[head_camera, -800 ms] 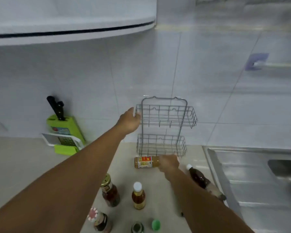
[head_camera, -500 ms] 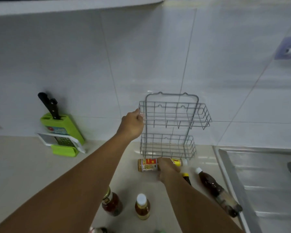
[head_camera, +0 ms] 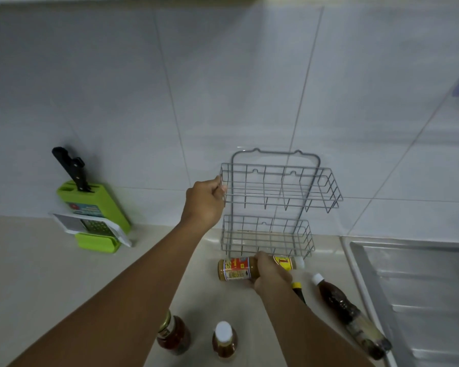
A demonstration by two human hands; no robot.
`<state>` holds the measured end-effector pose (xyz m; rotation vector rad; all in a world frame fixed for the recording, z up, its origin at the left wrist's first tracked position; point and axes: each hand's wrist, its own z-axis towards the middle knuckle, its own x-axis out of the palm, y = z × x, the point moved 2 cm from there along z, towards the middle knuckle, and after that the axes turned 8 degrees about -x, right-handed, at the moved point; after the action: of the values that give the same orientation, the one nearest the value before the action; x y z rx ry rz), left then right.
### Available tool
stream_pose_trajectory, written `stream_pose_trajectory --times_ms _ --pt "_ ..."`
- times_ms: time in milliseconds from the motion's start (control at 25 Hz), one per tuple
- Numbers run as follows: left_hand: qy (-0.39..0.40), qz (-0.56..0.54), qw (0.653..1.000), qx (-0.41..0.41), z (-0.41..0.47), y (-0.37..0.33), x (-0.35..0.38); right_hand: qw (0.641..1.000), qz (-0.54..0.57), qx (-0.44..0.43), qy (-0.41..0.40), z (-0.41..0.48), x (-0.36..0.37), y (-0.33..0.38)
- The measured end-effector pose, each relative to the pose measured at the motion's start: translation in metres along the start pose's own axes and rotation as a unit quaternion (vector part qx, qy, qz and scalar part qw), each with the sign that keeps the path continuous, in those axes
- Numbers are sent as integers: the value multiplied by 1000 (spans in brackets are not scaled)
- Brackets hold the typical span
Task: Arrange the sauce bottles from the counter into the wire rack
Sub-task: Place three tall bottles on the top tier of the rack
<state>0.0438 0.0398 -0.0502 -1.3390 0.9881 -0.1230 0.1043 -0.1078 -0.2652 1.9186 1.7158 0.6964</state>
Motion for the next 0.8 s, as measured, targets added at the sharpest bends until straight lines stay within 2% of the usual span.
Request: stream_pose_trajectory --times_ms 80,160,200,280,400,480,560,800 --pt "11 -9 1000 -14 0 0 -1 993 -4 -118 2 -23 -12 7" --pt "15 -20 999 -23 -1 0 -2 960 -7 -266 81 -60 -27 29" --pt "16 -29 999 -29 -1 0 -2 932 -20 -342 122 -83 -36 47" --pt "18 -41 998 -36 -2 -1 -3 849 -61 -483 206 -134 -49 90" --pt "7 -49 998 -45 -3 -3 -4 730 -77 -608 302 -203 -48 154" --pt "-2 -49 998 -41 -5 -4 -5 672 -94 -659 325 -236 -34 192" --pt "-11 -32 999 -31 -7 -5 -4 635 -156 -685 321 -248 -11 220" --pt "-10 -48 998 -35 -8 -6 -4 624 -307 -622 360 -221 55 234"
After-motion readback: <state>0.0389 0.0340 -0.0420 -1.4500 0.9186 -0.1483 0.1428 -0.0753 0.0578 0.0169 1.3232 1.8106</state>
